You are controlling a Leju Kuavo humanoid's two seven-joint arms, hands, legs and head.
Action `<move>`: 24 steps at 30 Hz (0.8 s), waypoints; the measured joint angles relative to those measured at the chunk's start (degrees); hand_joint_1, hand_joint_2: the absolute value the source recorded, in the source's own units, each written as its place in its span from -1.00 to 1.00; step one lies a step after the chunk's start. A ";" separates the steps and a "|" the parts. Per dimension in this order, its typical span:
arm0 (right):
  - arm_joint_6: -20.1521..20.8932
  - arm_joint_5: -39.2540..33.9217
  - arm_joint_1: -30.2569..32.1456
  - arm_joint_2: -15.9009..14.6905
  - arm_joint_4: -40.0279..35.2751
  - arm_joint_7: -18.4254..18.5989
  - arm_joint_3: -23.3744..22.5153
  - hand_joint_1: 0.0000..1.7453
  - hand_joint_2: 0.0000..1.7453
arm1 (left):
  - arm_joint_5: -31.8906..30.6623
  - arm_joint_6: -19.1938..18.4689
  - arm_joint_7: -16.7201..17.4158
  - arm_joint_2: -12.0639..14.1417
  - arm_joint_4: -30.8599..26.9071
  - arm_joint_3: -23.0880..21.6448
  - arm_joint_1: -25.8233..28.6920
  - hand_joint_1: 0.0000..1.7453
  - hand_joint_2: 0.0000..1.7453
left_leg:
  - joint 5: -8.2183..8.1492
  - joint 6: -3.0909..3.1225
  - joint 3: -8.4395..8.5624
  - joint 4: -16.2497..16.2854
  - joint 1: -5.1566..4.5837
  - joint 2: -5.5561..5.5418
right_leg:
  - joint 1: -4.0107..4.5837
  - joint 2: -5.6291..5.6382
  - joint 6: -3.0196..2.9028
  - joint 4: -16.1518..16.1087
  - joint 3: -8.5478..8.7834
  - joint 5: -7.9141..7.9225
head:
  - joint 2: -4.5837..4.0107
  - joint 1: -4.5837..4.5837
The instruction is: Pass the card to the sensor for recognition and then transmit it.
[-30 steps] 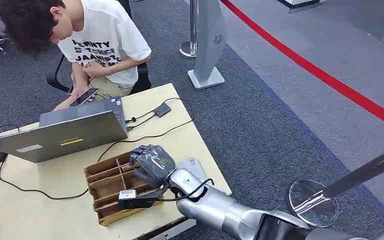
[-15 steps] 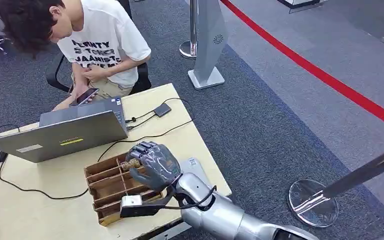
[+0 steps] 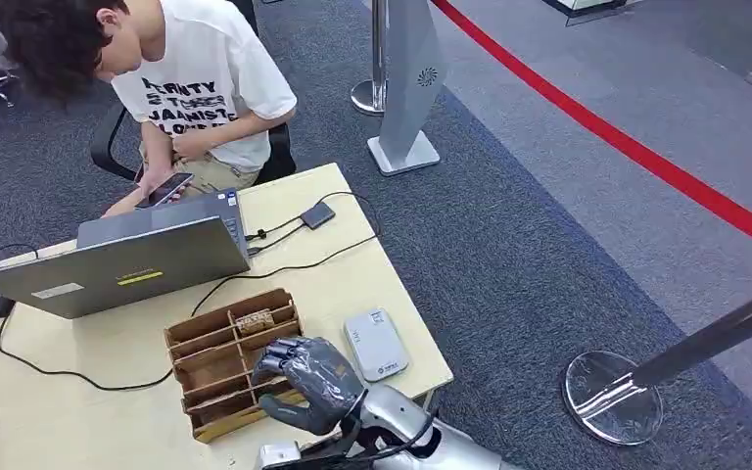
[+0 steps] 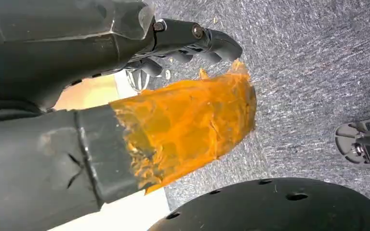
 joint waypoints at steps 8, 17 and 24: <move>-0.20 -0.76 -0.28 0.02 2.86 -0.11 0.79 0.02 1.00 | 0.00 0.00 -0.13 0.00 -0.02 0.00 0.00 -1.00 -1.00 | 0.00 0.00 0.00 0.00 -0.01 -0.01 | -0.01 0.00 0.00 0.00 0.02 0.01 | 0.00 0.00; -1.40 0.00 -1.93 0.02 5.33 0.41 0.79 0.16 1.00 | 0.00 -0.09 -0.15 0.00 -0.02 0.00 -0.01 -1.00 -1.00 | 0.00 0.00 0.00 0.00 0.00 -0.01 | 0.00 0.00 0.00 0.00 0.01 0.01 | 0.00 0.00; -1.38 -0.85 -2.60 0.02 6.27 0.70 0.68 0.10 1.00 | 0.00 -0.26 -0.15 0.00 0.00 0.00 0.00 -1.00 -1.00 | 0.00 0.00 0.00 0.00 0.00 -0.01 | 0.00 0.00 0.00 0.00 0.01 0.00 | 0.00 0.00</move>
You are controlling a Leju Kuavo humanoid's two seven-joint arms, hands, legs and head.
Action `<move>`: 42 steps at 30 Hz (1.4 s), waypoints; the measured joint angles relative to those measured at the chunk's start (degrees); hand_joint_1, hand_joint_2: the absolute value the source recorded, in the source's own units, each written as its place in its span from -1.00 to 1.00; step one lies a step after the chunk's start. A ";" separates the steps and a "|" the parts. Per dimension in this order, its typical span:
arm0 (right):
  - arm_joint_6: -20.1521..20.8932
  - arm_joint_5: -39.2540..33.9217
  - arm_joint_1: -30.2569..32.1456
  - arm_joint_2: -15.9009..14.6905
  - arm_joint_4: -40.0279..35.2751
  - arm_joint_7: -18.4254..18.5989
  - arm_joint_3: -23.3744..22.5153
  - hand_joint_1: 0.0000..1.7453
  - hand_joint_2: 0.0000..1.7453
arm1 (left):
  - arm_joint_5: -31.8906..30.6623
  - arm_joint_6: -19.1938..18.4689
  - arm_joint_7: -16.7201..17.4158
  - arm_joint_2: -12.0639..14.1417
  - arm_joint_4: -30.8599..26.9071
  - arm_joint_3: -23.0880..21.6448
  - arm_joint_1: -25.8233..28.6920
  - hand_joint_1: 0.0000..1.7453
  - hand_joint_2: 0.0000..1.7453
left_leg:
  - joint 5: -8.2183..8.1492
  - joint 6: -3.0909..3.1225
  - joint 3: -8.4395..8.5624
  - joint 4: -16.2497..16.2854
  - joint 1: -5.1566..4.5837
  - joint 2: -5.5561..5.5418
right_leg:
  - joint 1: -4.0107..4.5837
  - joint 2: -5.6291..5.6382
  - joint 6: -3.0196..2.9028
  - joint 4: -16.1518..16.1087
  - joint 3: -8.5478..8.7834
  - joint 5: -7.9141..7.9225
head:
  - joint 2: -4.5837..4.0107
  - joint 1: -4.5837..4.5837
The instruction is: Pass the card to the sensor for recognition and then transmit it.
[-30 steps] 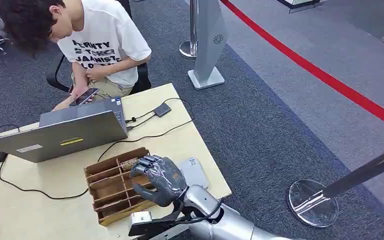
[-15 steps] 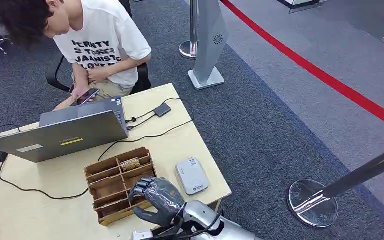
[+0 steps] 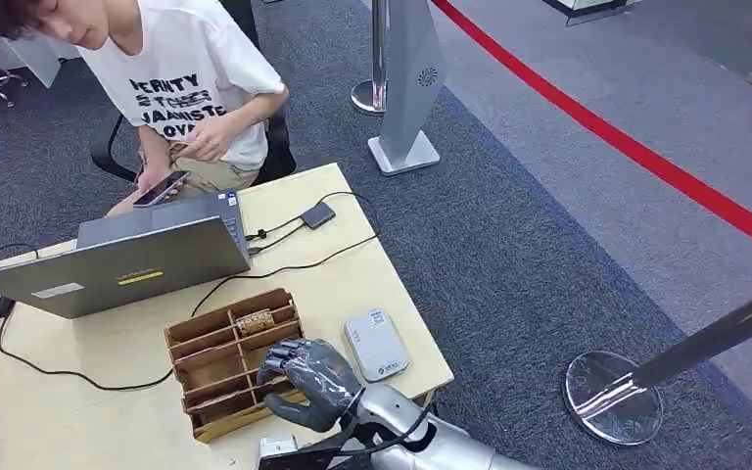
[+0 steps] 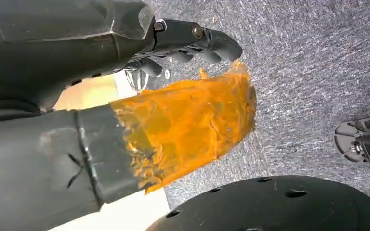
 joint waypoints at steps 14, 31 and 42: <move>-0.04 0.07 0.03 0.00 2.62 -0.04 -0.09 0.04 1.00 | 0.00 0.00 0.00 0.02 0.00 0.00 0.00 -1.00 -1.00 | 0.00 0.00 0.00 0.00 0.00 0.00 | 0.00 0.00 0.00 0.00 0.00 0.00 | 0.00 0.00; 0.04 -0.98 -0.34 0.15 4.96 -0.07 -0.09 0.62 1.00 | 0.00 -0.04 0.00 0.02 -0.02 0.00 0.00 -1.00 -1.00 | 0.00 0.00 0.00 0.00 0.00 0.00 | 0.00 0.00 0.00 0.00 0.00 0.00 | 0.00 0.00; 0.00 -1.03 -0.59 0.17 4.98 -0.11 -0.13 0.70 1.00 | 0.00 -0.15 0.00 0.02 0.00 0.00 0.00 -1.00 -1.00 | 0.00 0.00 0.00 0.00 0.00 0.00 | 0.00 0.00 0.00 0.00 0.00 0.00 | 0.00 0.00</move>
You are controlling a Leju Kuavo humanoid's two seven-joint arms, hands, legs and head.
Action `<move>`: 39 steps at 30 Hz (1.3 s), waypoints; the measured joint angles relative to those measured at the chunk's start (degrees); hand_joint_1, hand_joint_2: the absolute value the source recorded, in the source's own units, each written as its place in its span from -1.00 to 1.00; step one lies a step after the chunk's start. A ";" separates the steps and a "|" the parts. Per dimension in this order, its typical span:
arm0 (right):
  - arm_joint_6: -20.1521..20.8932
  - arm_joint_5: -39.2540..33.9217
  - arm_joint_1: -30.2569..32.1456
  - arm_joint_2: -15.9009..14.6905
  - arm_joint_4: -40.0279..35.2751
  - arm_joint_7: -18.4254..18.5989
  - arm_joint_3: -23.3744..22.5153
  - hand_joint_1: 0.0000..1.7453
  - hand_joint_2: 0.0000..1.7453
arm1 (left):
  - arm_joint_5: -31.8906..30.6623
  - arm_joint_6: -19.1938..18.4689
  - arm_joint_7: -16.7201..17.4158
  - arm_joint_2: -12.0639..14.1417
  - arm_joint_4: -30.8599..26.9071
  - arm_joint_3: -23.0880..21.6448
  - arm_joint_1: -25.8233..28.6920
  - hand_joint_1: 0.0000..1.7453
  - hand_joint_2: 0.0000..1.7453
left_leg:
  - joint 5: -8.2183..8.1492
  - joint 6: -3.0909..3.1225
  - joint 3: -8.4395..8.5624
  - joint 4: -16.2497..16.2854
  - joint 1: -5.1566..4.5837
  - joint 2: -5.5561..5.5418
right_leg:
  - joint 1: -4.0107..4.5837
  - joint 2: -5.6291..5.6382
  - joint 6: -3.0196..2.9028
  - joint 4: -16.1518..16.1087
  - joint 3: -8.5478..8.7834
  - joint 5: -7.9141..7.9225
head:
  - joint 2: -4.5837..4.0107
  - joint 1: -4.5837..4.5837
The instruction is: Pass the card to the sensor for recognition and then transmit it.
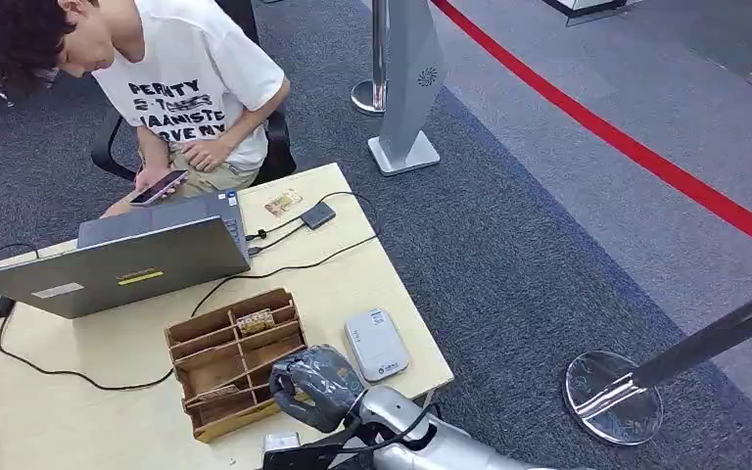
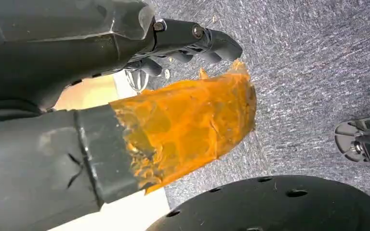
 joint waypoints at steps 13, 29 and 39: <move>-0.68 0.09 0.01 0.00 -0.07 0.02 -0.59 0.46 1.00 | 0.00 -0.04 0.00 0.00 0.00 0.00 0.00 -1.00 -1.00 | 0.00 0.00 0.00 0.00 0.00 0.00 | 0.00 0.00 0.00 0.00 0.00 0.00 | 0.00 0.00; -1.86 -0.81 0.69 -0.13 -5.51 -0.70 -0.94 -0.28 1.00 | 0.00 0.07 0.00 0.00 0.00 0.00 0.01 -1.00 -1.00 | 0.00 0.00 0.01 0.00 0.00 0.00 | 0.00 0.01 0.00 0.00 -0.01 0.00 | 0.00 0.00; -1.86 -2.01 2.80 -1.25 -13.20 -0.92 -1.81 -0.12 1.00 | 0.00 0.24 0.00 0.00 -0.02 0.35 0.01 -1.00 -1.00 | 0.00 0.00 0.00 0.00 0.00 0.01 | 0.00 0.01 0.00 0.00 -0.02 0.00 | 0.00 0.00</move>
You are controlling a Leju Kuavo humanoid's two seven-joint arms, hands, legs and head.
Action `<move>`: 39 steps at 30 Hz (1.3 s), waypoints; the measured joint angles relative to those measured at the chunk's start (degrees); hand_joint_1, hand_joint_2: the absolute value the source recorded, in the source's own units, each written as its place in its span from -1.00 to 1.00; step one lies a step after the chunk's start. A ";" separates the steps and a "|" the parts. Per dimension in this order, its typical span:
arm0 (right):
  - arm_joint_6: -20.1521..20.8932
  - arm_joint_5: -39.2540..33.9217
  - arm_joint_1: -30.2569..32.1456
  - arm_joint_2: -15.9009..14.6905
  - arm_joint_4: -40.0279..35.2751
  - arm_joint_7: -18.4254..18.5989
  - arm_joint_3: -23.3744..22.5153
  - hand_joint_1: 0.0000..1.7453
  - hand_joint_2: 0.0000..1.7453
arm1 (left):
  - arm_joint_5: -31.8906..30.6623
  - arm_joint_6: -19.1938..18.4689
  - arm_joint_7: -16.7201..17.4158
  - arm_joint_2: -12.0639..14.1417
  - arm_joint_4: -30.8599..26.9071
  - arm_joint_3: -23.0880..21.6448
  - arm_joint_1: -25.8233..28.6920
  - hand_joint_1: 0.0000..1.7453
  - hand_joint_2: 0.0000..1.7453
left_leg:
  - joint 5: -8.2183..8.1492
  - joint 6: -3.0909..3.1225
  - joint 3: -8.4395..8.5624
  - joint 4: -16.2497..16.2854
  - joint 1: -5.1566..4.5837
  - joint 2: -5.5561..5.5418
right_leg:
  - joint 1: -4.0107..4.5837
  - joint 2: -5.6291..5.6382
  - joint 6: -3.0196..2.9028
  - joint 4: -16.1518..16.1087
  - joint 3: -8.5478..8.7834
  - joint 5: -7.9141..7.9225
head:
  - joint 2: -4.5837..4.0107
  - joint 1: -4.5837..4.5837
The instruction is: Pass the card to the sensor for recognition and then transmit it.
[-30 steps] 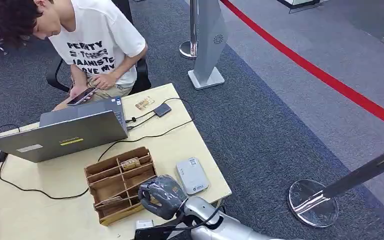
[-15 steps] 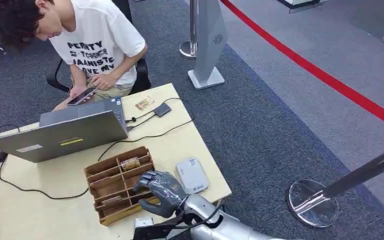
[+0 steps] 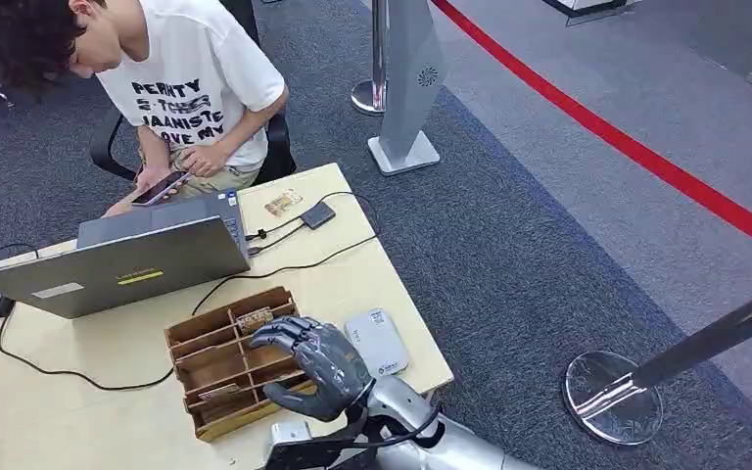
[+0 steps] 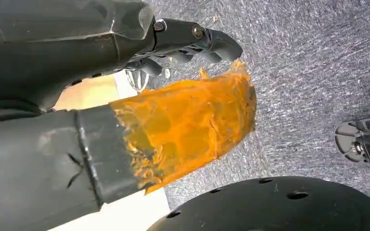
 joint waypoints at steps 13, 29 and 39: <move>0.81 0.30 1.00 -0.17 2.29 0.22 -0.52 -0.02 1.00 | 0.00 0.00 0.00 -0.02 0.00 0.20 -0.01 -1.00 -1.00 | 0.00 0.00 0.00 0.00 0.00 0.00 | 0.00 0.00 0.00 0.00 0.00 0.00 | 0.00 -0.02; 0.66 1.16 0.08 0.11 7.30 1.01 -1.84 0.08 1.00 | 0.00 -0.09 0.00 -0.02 0.02 0.20 -0.01 -1.00 -1.00 | 0.00 0.00 -0.02 0.00 0.00 -0.01 | 0.00 -0.01 0.00 0.00 0.01 0.00 | 0.00 0.00; 0.50 1.60 -0.76 0.46 10.21 1.40 -2.56 0.08 1.00 | 0.00 -0.17 -0.02 -0.02 0.02 0.22 -0.02 -1.00 -1.00 | 0.00 0.00 -0.02 0.00 0.00 -0.01 | 0.00 -0.01 0.00 0.00 0.00 0.00 | 0.00 0.00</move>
